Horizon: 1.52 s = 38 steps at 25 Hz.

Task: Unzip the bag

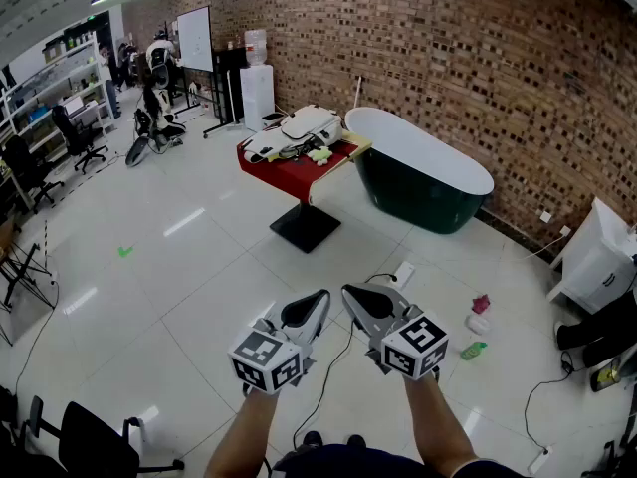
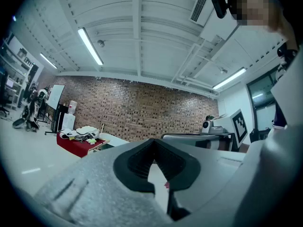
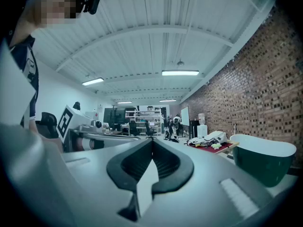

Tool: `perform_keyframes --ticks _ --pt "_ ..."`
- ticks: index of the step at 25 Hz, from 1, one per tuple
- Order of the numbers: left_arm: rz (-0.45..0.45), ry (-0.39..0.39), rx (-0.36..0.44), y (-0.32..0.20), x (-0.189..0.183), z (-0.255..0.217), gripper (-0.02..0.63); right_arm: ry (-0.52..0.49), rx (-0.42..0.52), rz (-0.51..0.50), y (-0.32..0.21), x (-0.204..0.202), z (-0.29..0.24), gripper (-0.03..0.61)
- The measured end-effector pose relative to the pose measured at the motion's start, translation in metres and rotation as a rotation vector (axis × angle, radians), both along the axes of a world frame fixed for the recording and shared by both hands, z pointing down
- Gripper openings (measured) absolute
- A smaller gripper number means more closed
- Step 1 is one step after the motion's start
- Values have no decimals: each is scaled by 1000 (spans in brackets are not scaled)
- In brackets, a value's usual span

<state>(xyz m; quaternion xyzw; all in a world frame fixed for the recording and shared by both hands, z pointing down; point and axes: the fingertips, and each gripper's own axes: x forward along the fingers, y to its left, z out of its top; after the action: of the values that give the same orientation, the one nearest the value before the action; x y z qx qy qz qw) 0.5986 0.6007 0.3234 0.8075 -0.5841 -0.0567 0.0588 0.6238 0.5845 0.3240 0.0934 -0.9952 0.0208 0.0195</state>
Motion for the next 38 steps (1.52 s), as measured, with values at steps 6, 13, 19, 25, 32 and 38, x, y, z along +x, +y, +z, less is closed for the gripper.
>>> perform_keyframes --ticks 6,13,19,25,32,38 --pt "13 -8 -8 -6 -30 8 3 -2 10 11 -10 -28 5 3" --pt "-2 -1 -10 -32 -60 10 3 4 7 16 -37 -46 8 3" --pt "-31 -7 -29 -85 -77 21 3 -10 -9 -10 -90 -63 17 3" --pt "-103 -8 -56 -157 -92 32 3 -19 -31 -81 -164 -81 26 3" --pt "-181 -10 -62 -243 -103 31 3 -28 -72 -123 -254 -90 29 3" --pt "-207 -13 -84 -286 -116 37 3 -37 -82 -143 -302 -104 30 3"
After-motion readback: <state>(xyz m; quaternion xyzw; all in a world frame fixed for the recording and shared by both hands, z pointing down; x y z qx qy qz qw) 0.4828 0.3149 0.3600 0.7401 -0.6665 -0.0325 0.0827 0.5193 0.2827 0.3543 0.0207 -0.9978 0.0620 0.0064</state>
